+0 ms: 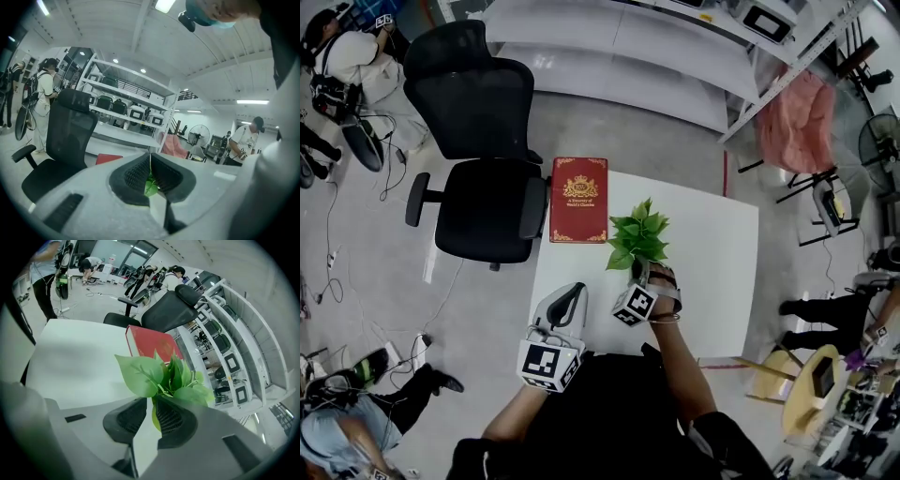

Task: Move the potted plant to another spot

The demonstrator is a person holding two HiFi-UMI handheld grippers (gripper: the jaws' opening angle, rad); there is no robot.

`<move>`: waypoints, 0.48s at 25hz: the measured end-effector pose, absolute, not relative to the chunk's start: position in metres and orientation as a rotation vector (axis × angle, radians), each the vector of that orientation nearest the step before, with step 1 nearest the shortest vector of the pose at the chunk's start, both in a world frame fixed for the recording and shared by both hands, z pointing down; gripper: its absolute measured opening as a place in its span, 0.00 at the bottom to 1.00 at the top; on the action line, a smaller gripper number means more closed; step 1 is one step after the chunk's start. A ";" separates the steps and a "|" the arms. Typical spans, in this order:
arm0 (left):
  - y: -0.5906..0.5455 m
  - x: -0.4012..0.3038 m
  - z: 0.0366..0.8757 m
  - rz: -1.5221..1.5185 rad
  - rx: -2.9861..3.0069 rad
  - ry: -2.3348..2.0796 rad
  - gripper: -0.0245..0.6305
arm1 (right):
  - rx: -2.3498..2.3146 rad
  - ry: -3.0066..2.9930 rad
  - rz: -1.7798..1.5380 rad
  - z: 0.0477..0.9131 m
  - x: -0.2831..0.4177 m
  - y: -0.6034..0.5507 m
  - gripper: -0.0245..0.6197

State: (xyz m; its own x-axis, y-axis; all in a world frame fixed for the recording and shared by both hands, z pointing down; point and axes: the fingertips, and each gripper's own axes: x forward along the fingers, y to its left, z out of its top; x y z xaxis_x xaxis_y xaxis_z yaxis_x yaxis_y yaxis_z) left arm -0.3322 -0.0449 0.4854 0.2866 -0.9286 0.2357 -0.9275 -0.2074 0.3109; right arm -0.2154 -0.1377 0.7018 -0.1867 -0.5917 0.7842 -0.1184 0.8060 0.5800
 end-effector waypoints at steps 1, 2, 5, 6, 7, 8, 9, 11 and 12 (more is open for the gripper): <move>-0.044 -0.332 0.485 -0.010 2.177 -1.663 0.07 | 0.586 -1.744 -0.451 0.694 -0.214 -0.136 0.11; -0.044 -0.331 0.484 -0.015 2.185 -1.654 0.07 | 0.621 -1.766 -0.428 0.686 -0.212 -0.133 0.11; -0.042 -0.326 0.482 -0.028 2.224 -1.615 0.07 | 0.759 -1.877 -0.276 0.658 -0.206 -0.124 0.11; -0.042 -0.324 0.482 -0.030 2.238 -1.600 0.07 | 0.822 -1.926 -0.197 0.648 -0.203 -0.121 0.11; -0.041 -0.321 0.481 -0.031 2.252 -1.585 0.07 | 0.891 -1.979 -0.110 0.638 -0.200 -0.118 0.11; -0.041 -0.319 0.481 -0.031 2.263 -1.573 0.07 | 0.961 -2.028 -0.026 0.627 -0.196 -0.115 0.11; -0.040 -0.317 0.480 -0.031 2.274 -1.562 0.07 | 1.028 -2.068 0.045 0.616 -0.190 -0.113 0.11; -0.039 -0.313 0.475 -0.033 2.300 -1.549 0.07 | 1.145 -2.124 0.162 0.599 -0.178 -0.106 0.11; -0.038 -0.312 0.473 -0.035 2.307 -1.550 0.07 | 1.194 -2.153 0.216 0.589 -0.173 -0.102 0.11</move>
